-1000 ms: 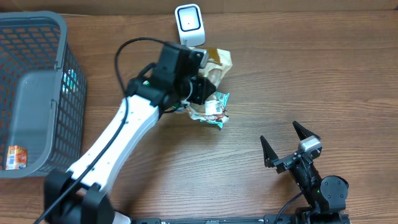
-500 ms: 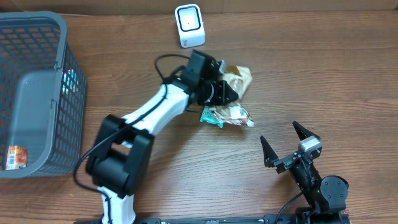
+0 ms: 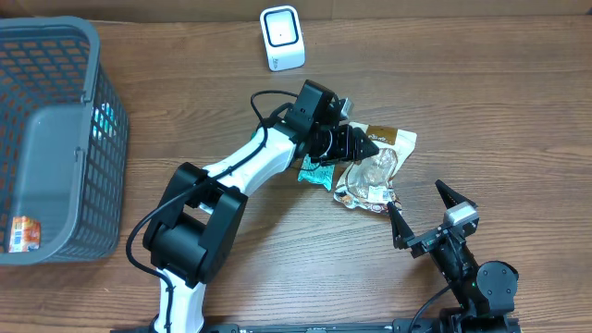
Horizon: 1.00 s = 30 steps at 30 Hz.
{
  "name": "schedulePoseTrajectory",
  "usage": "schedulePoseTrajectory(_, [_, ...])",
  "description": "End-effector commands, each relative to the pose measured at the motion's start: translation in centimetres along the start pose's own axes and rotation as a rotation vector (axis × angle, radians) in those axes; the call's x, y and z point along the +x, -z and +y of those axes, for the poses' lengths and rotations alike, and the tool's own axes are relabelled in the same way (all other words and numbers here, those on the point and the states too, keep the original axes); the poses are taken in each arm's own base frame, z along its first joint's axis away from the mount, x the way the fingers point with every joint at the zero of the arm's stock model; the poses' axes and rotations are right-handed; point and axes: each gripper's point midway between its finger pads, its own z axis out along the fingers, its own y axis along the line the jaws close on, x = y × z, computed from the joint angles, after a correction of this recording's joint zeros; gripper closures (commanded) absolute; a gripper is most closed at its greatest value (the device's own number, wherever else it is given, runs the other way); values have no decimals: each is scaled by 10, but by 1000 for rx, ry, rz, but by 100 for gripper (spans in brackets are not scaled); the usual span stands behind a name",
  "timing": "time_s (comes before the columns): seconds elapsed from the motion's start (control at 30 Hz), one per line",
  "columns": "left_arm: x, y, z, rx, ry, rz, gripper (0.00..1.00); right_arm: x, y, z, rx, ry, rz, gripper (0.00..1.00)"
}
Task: Scan the item barcode
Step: 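Carry the snack bag past the scanner and drop it right of the wipes, then reach into the basket and grasp the Kleenex pack with left gripper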
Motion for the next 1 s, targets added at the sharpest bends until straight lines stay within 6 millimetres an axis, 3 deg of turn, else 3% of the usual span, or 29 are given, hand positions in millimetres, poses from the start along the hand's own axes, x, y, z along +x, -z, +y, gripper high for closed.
schedulePoseTrajectory(0.0, [-29,41,-30,34,-81,-65,42,2,0,-2,9,-3,-3,0])
schedulePoseTrajectory(0.23, [-75,163,-49,-95,-166,-247,41,2,0,-2,9,-3,-3,0])
schedulePoseTrajectory(0.37, [-94,255,-58,-141,-191,-405,41,2,0,-2,9,-3,-3,0])
schedulePoseTrajectory(0.5, [-97,340,-58,-185,-189,-569,40,2,0,-2,9,-3,-3,0])
schedulePoseTrajectory(0.67, [-84,434,-30,-293,-100,-762,39,2,0,-2,9,-3,-3,0])
schedulePoseTrajectory(0.7, [-79,451,-22,-321,-70,-795,38,2,0,-2,9,-3,-3,0])
schedulePoseTrajectory(0.73, [-68,480,-4,-374,-7,-849,38,2,0,-2,9,-3,-3,0])
schedulePoseTrajectory(0.97, [-26,551,74,-599,278,-965,38,2,0,-2,9,-3,-3,0])
